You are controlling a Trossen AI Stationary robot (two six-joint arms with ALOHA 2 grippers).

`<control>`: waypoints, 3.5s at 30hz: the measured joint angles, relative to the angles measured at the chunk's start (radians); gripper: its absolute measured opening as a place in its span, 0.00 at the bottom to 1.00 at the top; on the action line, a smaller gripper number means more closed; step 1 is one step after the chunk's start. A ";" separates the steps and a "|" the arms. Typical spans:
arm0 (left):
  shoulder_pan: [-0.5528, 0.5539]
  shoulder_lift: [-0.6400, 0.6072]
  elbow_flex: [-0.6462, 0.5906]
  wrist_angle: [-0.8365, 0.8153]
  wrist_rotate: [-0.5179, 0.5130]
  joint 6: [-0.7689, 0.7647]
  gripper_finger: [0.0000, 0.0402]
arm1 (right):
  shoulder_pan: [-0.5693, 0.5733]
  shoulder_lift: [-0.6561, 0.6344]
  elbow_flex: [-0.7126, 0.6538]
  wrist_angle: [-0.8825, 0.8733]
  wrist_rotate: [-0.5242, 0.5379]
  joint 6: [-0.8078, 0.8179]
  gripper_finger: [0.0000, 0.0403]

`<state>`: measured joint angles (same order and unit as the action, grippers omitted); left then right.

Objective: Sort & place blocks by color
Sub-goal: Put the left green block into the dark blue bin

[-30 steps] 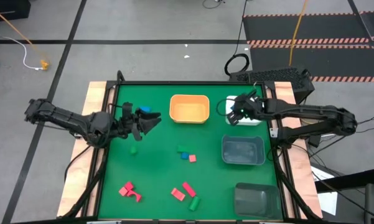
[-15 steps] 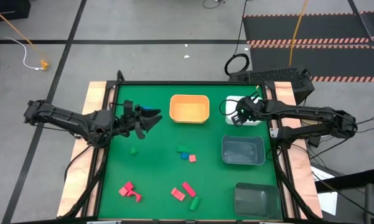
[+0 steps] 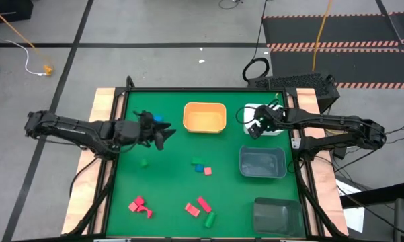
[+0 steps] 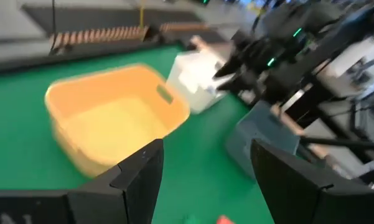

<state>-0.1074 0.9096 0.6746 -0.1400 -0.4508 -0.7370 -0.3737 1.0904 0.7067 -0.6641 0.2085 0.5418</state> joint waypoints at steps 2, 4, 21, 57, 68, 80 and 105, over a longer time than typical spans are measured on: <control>0.019 0.000 0.000 -0.050 0.058 -0.044 0.60 | 0.000 -0.005 0.000 0.031 -0.028 0.023 0.62; 0.033 0.003 0.000 -0.094 0.123 -0.079 0.60 | 0.000 -0.012 0.000 0.078 -0.058 0.033 0.62; -0.111 0.149 -0.001 -0.764 0.692 -0.326 0.60 | 0.002 -0.122 0.000 0.608 -0.214 0.102 0.62; -0.151 0.406 -0.013 -0.798 0.422 -0.344 0.60 | 0.002 -0.123 0.000 0.630 -0.213 0.081 0.62; -0.151 0.403 -0.111 -0.776 0.433 -0.355 0.60 | 0.002 -0.123 0.000 0.630 -0.213 0.086 0.62; -0.151 0.400 -0.124 -0.724 0.459 -0.363 0.34 | 0.002 -0.123 0.000 0.630 -0.213 0.086 0.62; 0.149 0.234 0.013 0.216 0.281 -0.009 0.34 | 0.157 -0.031 0.000 1.040 -0.265 0.131 0.62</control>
<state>0.0418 1.1433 0.6877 0.0759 -0.1702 -0.7457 -0.2165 1.0595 0.7067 0.3763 -0.0570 0.6723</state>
